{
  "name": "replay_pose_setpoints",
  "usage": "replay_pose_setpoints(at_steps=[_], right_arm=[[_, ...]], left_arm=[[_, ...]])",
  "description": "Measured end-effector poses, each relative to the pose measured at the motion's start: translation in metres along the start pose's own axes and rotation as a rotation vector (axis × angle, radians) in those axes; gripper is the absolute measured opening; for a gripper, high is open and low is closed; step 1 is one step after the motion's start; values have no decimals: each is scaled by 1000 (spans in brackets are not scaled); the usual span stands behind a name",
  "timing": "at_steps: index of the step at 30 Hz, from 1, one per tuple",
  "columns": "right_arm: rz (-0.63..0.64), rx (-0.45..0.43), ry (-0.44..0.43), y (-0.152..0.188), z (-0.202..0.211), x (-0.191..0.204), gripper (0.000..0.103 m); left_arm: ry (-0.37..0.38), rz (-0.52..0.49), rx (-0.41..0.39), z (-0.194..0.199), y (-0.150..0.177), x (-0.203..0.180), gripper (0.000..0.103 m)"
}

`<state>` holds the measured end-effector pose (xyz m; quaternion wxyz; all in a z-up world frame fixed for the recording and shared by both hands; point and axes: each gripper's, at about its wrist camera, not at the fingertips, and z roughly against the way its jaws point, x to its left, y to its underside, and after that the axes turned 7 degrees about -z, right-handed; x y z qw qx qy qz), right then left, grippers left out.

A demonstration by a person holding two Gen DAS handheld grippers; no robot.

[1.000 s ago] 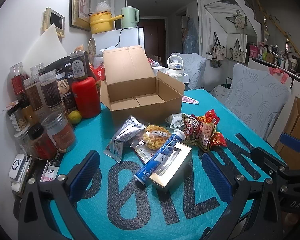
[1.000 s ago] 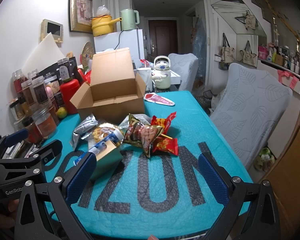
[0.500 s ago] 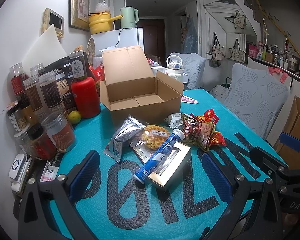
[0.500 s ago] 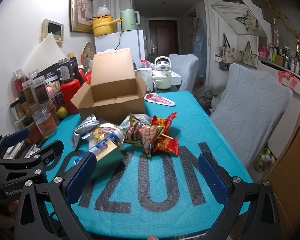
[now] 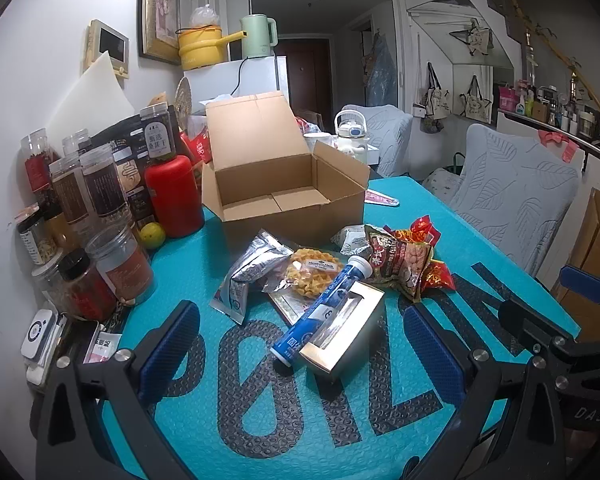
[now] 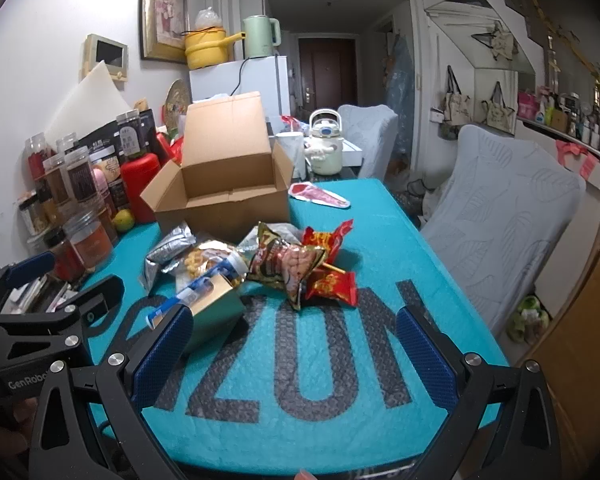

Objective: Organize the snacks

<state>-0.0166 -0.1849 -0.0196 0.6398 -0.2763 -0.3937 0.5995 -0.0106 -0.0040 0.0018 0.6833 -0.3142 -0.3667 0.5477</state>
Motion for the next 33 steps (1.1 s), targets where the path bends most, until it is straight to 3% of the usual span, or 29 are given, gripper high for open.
replay_pose_setpoints(at_steps=[11,27,30,33], right_arm=[[5,41,-14,3,-18,-3,103],[-47,176,-82,16,-85,-22,103],[-42,198,-68,18,-96,-26,103],[-42,213,-69,19,-103,-29,103]], left_arm=[[26,-9,9,-13,0,2,103],[146,14,148,-83,17,7,103],[168,3,169,-93,19,3,96],[196,-8,199,-102,21,-1,79]])
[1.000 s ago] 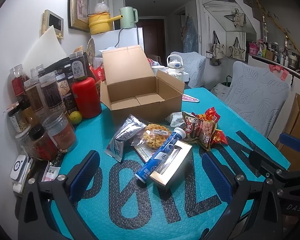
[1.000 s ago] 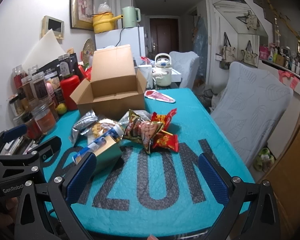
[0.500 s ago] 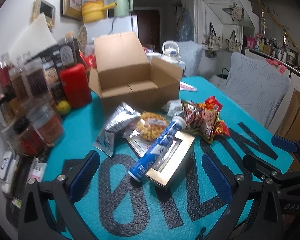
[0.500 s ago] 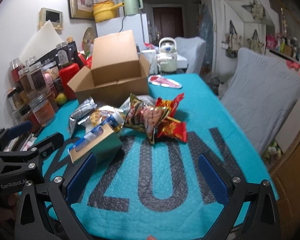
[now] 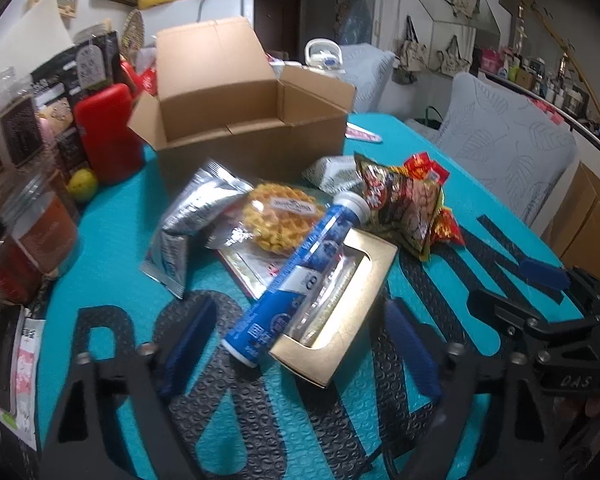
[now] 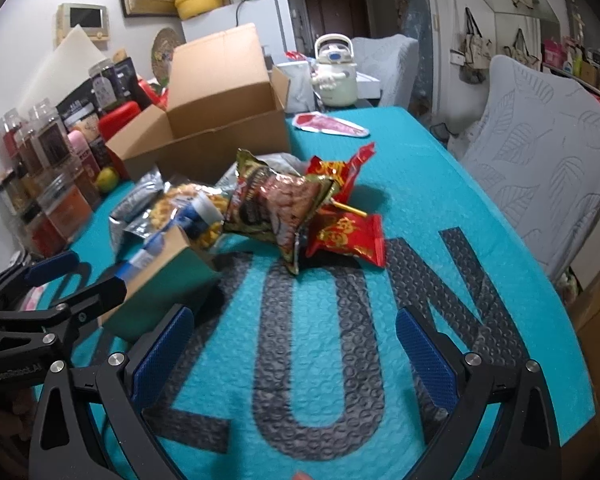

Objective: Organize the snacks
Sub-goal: 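Grasp the gold-framed gift box with the left tool while the right tool approaches the red foil candy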

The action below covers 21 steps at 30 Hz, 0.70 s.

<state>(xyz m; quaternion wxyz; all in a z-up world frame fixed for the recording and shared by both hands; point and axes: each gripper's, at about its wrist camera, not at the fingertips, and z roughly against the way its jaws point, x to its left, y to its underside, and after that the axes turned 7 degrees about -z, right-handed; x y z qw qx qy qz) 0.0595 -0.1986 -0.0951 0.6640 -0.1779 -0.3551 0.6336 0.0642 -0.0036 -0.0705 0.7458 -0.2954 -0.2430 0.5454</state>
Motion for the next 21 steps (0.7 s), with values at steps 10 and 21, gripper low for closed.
replay_pose_setpoints(at_steps=[10,21], right_arm=[[-4,20,8,-9,-14,-14,103],[-52,39,26,-15,-24,-41,103]], left_arm=[[92,-47,76,-27,-3,-17,48],[136,-103,141,-55,-13,-46,41]])
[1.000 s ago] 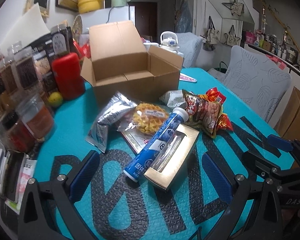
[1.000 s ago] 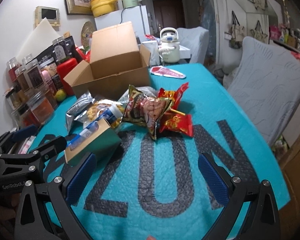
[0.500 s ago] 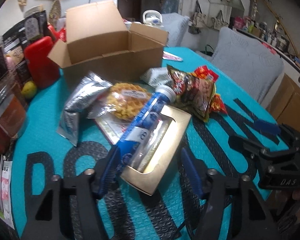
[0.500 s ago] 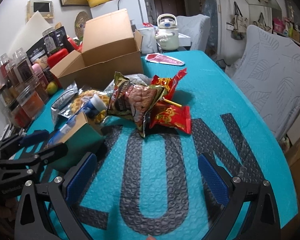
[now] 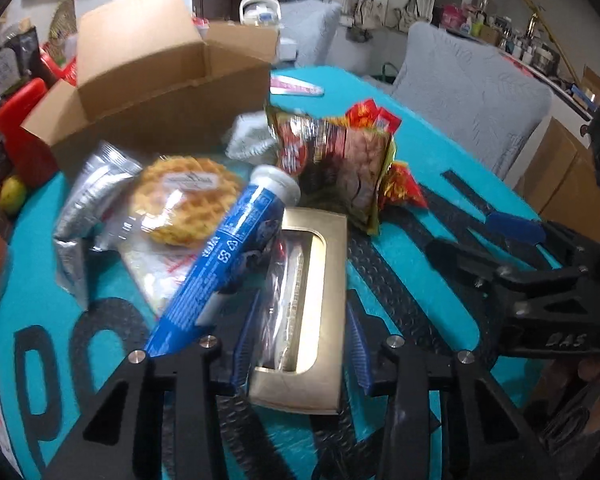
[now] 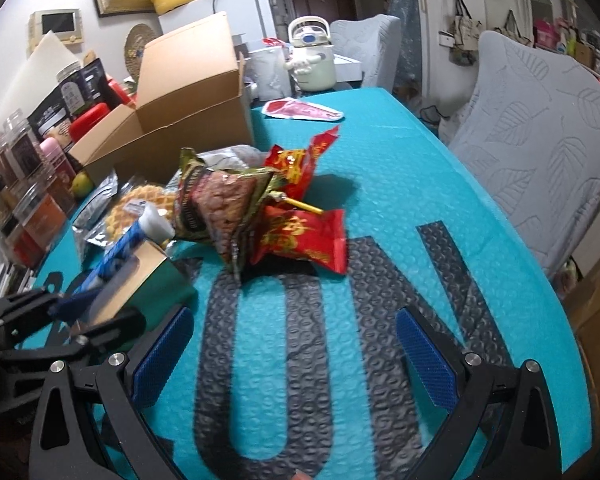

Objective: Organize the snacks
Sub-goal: 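Grasp the gold-framed gift box with the left tool while the right tool approaches the red foil candy, then lift the gold box with the left tool while the right tool grasps the red foil candy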

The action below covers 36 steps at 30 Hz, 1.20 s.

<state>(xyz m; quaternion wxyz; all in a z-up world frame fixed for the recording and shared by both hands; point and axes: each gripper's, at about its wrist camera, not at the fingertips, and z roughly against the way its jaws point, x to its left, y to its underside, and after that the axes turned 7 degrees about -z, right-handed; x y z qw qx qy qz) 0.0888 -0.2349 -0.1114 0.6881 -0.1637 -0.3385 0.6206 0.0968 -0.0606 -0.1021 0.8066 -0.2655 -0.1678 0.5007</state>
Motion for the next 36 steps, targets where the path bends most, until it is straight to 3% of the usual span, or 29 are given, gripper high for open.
replay_pose_setpoints(at_steps=[3,6,9,14,21,30,36], right_arm=[[-8,2,2,-2,-2,-5,103],[-12,6,5,-4,-4,-8,103],[-10,11,12,-8,-7,-10,103],[-11,21,31,-17,-16,-10,89],[24,31,50,-31,-32,3,88],[43,59,55,-45,-56,11,82],[60,94,37,-43,-64,19,65]], left_arm=[[0,6,35,-14,0,-1,41],[-33,-23,9,-18,-3,-4,41],[-17,-5,3,-18,-5,-3,37],[-13,-8,-44,1,-11,0,37],[-13,6,-103,23,-23,9,37],[-13,61,-106,17,-31,29,37],[-11,82,-99,15,-28,37,37]])
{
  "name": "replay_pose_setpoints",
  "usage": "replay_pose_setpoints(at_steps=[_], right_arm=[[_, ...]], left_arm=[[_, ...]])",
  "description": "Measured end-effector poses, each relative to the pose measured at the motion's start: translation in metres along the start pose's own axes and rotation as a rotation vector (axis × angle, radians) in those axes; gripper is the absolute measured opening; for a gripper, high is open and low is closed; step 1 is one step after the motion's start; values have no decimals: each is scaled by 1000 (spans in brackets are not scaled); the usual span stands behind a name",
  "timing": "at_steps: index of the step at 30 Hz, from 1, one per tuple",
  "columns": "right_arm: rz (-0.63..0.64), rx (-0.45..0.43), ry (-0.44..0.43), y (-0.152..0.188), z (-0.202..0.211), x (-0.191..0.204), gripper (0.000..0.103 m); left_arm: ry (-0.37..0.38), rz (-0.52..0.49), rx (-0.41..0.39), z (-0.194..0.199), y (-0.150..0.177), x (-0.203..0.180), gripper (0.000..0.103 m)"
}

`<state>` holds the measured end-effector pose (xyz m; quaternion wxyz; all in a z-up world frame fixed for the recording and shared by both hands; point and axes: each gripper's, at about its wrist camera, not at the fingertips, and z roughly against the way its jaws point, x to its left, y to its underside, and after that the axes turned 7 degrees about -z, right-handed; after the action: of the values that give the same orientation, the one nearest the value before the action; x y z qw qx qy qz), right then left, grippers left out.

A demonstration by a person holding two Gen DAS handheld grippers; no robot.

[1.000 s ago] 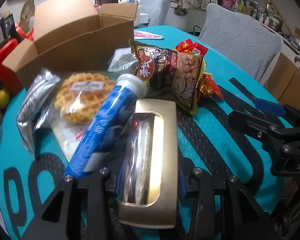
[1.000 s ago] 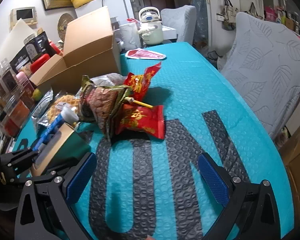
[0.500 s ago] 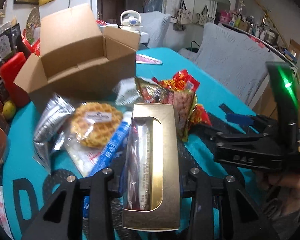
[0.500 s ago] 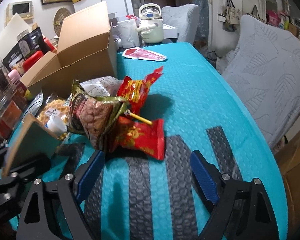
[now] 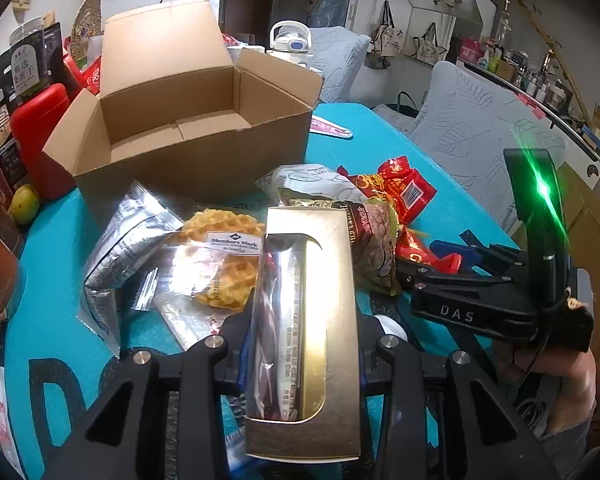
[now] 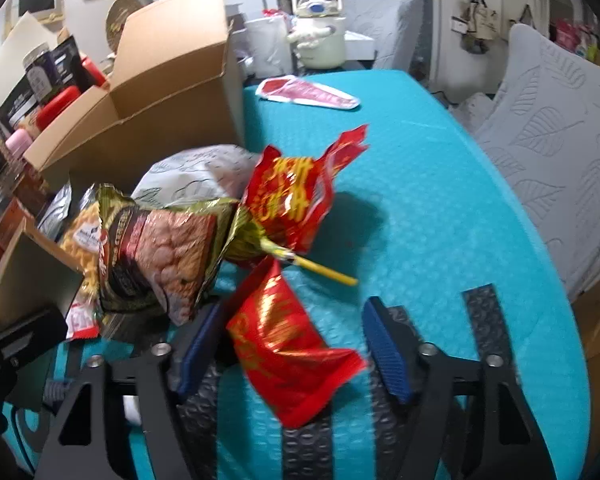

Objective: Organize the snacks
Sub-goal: 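Lift the gold box with the left tool while the right tool grasps the red foil candy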

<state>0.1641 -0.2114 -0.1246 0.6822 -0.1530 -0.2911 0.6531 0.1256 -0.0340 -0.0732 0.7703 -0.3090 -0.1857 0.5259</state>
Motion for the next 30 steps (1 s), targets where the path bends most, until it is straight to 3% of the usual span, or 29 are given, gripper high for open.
replay_pose_setpoints(at_steps=[11,21,30], right_arm=[[-3,-25,-4,15,17,2,35],[-2,-70,-7,36,56,8,34],[46,-102,-109,50,91,42,34]], left_arm=[[-14,33,4,2,8,11,37],[-22,38,-26,24,18,12,37],[-54,44,-76,61,21,14,37]])
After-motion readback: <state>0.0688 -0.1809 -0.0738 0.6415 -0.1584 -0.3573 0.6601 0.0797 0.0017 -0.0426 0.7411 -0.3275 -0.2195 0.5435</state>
